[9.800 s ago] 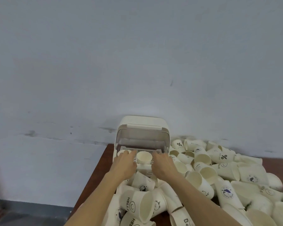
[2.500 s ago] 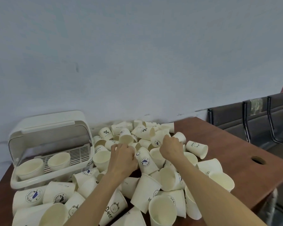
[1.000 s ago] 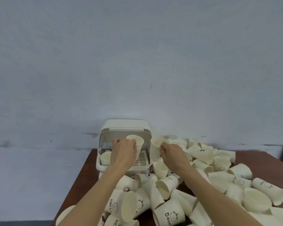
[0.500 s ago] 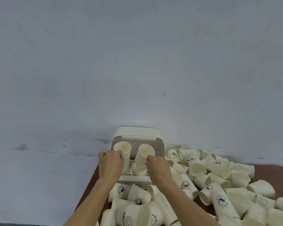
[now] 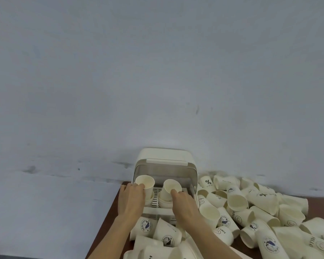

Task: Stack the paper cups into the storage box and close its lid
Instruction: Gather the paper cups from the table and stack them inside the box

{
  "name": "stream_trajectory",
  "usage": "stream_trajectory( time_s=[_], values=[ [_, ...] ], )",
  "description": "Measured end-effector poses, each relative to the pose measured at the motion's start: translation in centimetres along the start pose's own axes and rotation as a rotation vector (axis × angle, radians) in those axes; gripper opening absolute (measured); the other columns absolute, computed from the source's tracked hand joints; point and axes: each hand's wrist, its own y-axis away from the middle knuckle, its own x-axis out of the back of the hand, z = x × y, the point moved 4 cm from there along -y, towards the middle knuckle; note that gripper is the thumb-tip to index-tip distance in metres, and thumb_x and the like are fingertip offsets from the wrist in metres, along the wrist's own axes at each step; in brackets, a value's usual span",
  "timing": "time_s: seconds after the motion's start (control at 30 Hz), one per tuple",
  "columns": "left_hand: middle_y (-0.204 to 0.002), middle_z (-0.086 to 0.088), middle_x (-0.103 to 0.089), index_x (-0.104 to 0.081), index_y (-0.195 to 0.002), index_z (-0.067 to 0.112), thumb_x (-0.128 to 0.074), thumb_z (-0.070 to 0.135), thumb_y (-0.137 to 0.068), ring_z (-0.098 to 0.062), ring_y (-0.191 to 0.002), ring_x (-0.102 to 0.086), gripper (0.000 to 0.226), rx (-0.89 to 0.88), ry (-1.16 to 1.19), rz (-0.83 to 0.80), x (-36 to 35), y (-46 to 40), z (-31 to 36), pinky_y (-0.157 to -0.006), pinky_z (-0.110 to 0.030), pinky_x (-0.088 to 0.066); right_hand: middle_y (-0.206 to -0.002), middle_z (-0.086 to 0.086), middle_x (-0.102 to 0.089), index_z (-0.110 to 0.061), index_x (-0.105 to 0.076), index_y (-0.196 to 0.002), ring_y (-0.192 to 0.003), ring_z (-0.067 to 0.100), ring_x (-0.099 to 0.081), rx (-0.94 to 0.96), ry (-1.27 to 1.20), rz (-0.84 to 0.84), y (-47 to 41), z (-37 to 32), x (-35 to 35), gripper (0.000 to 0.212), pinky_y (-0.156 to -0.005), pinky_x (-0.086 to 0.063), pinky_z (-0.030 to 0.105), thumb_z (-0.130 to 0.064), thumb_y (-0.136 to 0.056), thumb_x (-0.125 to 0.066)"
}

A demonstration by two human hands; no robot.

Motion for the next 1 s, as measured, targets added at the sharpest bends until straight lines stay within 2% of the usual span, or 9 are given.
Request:
stream_trajectory(
  time_s=[0.13, 0.23, 0.37, 0.57, 0.67, 0.8, 0.87, 1.0],
  values=[
    [-0.106, 0.003, -0.067, -0.064, -0.108, 0.026, -0.043, 0.014, -0.096, -0.017, -0.096, -0.054, 0.027, -0.024, -0.048, -0.062, -1.1, 0.5, 0.1, -0.087, -0.030, -0.038, -0.110, 0.013, -0.059, -0.010, -0.046, -0.119, -0.103, 0.032, -0.054, -0.022, 0.019, -0.014, -0.2, -0.1, -0.9, 0.035, -0.075, -0.039, 0.039, 0.001, -0.086, -0.049],
    [-0.109, 0.002, -0.064, -0.063, -0.113, 0.026, -0.042, 0.011, -0.096, -0.018, -0.100, -0.052, 0.031, -0.024, -0.079, -0.119, -1.8, 0.7, 0.0, -0.089, -0.030, -0.037, -0.112, 0.014, -0.058, -0.010, -0.045, -0.119, -0.104, 0.033, -0.054, -0.032, 0.032, -0.062, -0.4, -0.1, -1.9, 0.035, -0.079, -0.041, 0.040, 0.003, -0.087, -0.046],
    [-0.109, 0.003, -0.064, -0.062, -0.113, 0.027, -0.042, 0.013, -0.096, -0.018, -0.100, -0.053, 0.030, -0.020, -0.098, -0.187, -2.8, 1.1, -0.4, -0.089, -0.032, -0.036, -0.119, 0.016, -0.054, -0.008, -0.045, -0.124, -0.112, 0.034, -0.051, -0.012, 0.038, -0.093, -0.2, -0.3, -2.7, 0.034, -0.091, -0.042, 0.041, -0.007, -0.090, -0.052],
    [-0.105, 0.003, -0.065, -0.063, -0.112, 0.027, -0.045, 0.014, -0.096, -0.017, -0.097, -0.054, 0.027, -0.009, -0.125, -0.243, -3.2, 1.3, -0.4, -0.088, -0.032, -0.037, -0.119, 0.013, -0.055, -0.008, -0.047, -0.119, -0.111, 0.032, -0.051, -0.004, 0.042, -0.079, -0.1, -0.3, -3.2, 0.031, -0.091, -0.042, 0.040, -0.006, -0.089, -0.054],
    [-0.105, 0.001, -0.066, -0.062, -0.113, 0.025, -0.046, 0.013, -0.094, -0.018, -0.097, -0.056, 0.028, -0.019, -0.135, -0.285, -3.1, 1.4, -0.1, -0.089, -0.032, -0.038, -0.120, 0.013, -0.054, -0.008, -0.049, -0.120, -0.112, 0.031, -0.051, 0.002, 0.029, -0.090, 0.0, -0.4, -3.1, 0.031, -0.092, -0.041, 0.040, -0.017, -0.091, -0.057],
    [-0.115, -0.002, -0.064, -0.046, -0.133, 0.024, -0.045, 0.014, -0.092, -0.022, -0.102, -0.059, 0.042, -0.034, -0.102, -0.319, -2.3, 1.4, 0.5, -0.089, -0.036, -0.039, -0.120, 0.015, -0.055, -0.007, -0.044, -0.126, -0.110, 0.034, -0.053, -0.009, -0.039, -0.143, 0.1, -0.1, -2.3, 0.047, -0.088, -0.044, 0.042, -0.027, -0.089, -0.065],
    [-0.122, -0.003, -0.059, -0.039, -0.138, 0.023, -0.042, 0.018, -0.094, -0.024, -0.107, -0.057, 0.044, -0.060, -0.075, -0.329, -1.8, 1.5, 1.4, -0.092, -0.040, -0.040, -0.122, 0.017, -0.055, -0.006, -0.040, -0.133, -0.112, 0.036, -0.052, -0.037, -0.078, -0.171, 0.5, 0.5, -1.3, 0.054, -0.090, -0.043, 0.044, -0.024, -0.087, -0.064],
    [-0.125, -0.003, -0.056, -0.046, -0.134, 0.023, -0.040, 0.023, -0.095, -0.025, -0.114, -0.052, 0.039, -0.119, 0.040, -0.318, -0.5, 1.8, 4.2, -0.092, -0.043, -0.042, -0.122, 0.019, -0.054, -0.005, -0.044, -0.127, -0.114, 0.038, -0.049, -0.046, -0.102, -0.106, 2.1, 2.2, 1.3, 0.040, -0.091, -0.040, 0.047, -0.009, -0.087, -0.051]
  ],
)
